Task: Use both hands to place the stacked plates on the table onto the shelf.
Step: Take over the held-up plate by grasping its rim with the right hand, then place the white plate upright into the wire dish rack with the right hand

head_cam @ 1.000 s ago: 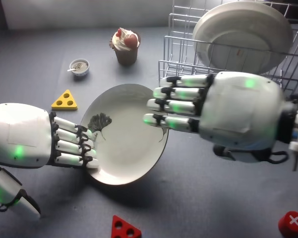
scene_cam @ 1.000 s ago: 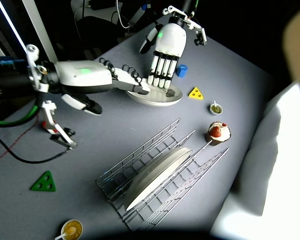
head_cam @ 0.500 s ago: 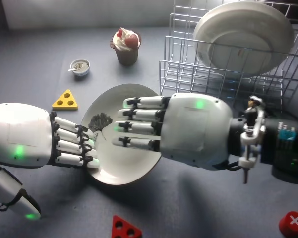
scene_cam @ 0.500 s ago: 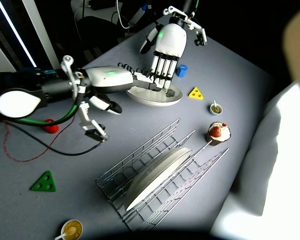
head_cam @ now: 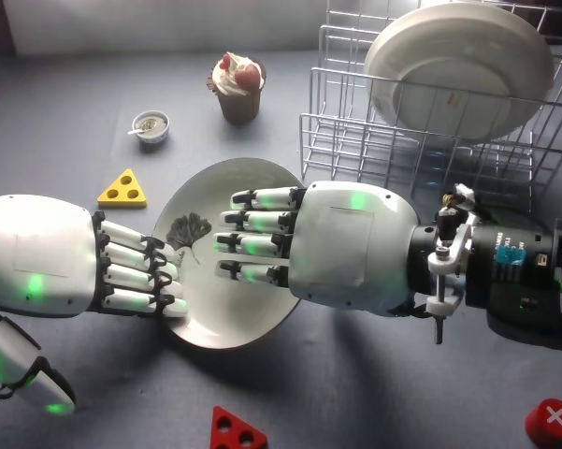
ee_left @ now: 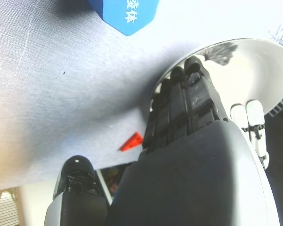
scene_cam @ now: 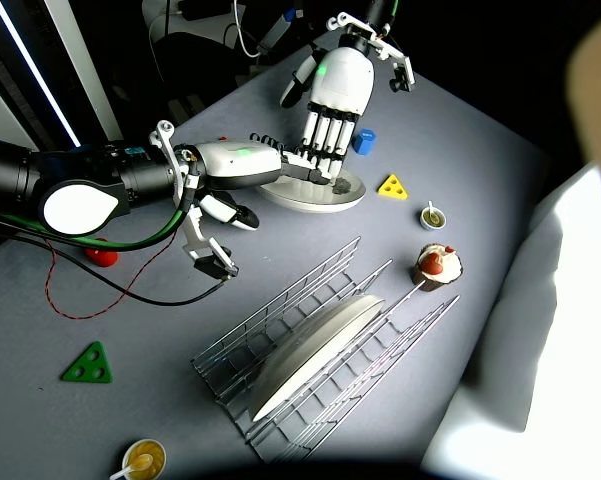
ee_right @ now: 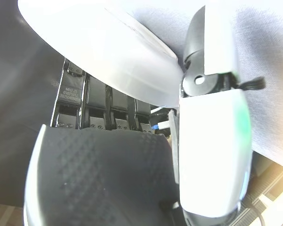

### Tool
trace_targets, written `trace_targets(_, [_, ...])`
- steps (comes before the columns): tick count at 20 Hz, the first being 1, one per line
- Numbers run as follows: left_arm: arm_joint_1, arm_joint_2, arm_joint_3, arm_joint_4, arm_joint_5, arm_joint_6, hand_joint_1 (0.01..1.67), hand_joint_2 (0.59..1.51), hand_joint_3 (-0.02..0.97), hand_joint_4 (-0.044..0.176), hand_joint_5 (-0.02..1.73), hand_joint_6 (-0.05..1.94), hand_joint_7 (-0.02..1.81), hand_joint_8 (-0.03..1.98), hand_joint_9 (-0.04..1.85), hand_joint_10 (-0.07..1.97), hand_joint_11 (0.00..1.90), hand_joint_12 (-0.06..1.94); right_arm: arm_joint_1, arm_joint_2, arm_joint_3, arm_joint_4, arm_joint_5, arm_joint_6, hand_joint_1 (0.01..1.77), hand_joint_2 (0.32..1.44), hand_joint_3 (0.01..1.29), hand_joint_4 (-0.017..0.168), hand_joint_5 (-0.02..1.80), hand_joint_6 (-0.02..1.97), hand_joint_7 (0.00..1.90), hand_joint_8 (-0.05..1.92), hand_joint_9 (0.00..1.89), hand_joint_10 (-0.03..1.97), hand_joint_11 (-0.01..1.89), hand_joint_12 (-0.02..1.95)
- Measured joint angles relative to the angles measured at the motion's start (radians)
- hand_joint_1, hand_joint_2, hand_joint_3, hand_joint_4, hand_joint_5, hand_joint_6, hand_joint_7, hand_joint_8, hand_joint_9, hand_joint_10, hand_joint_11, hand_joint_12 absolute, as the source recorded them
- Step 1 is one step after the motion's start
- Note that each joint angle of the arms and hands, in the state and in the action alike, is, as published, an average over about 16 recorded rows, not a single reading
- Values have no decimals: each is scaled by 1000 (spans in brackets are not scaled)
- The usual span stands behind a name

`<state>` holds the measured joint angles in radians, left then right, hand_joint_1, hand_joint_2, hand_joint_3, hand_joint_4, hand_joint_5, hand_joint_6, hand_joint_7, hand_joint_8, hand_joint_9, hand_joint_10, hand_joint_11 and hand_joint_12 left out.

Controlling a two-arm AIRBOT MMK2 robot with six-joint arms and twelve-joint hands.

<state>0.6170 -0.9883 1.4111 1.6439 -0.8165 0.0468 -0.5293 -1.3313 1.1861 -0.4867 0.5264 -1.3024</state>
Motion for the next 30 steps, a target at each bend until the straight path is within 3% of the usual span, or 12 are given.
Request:
trace_targets(5, [0, -1, 2, 0, 0, 0, 22, 1084, -4, -13, 79, -24, 141, -5, 169, -8, 155, 1, 0, -3, 2, 9, 11, -5, 1395, 951, 15, 4, 605, 63, 557, 106, 590, 198, 610, 418])
trace_targets(17, [-6, -4, 22, -48, -16, 1, 22, 1085, -4, -8, 98, -17, 155, -6, 174, -12, 156, 1, -11, 49, -64, 60, 44, -14, 1571, 958, 14, -6, 887, 494, 990, 469, 1029, 698, 889, 1188])
trace_targets(26, [-50, 11, 87, -168, -50, 6, 18, 1081, -5, 0, 128, 8, 186, -2, 187, 2, 167, 8, -31, 195, -235, 148, 16, -48, 1514, 955, 13, -9, 921, 647, 1075, 490, 1125, 634, 957, 1199])
trace_targets(30, [-75, 24, 126, -233, -72, 7, 16, 1079, -4, 1, 131, 18, 194, 0, 192, 8, 170, 12, -17, 276, -320, 212, -8, -51, 1502, 956, 13, -7, 928, 702, 1092, 508, 1153, 610, 982, 1188])
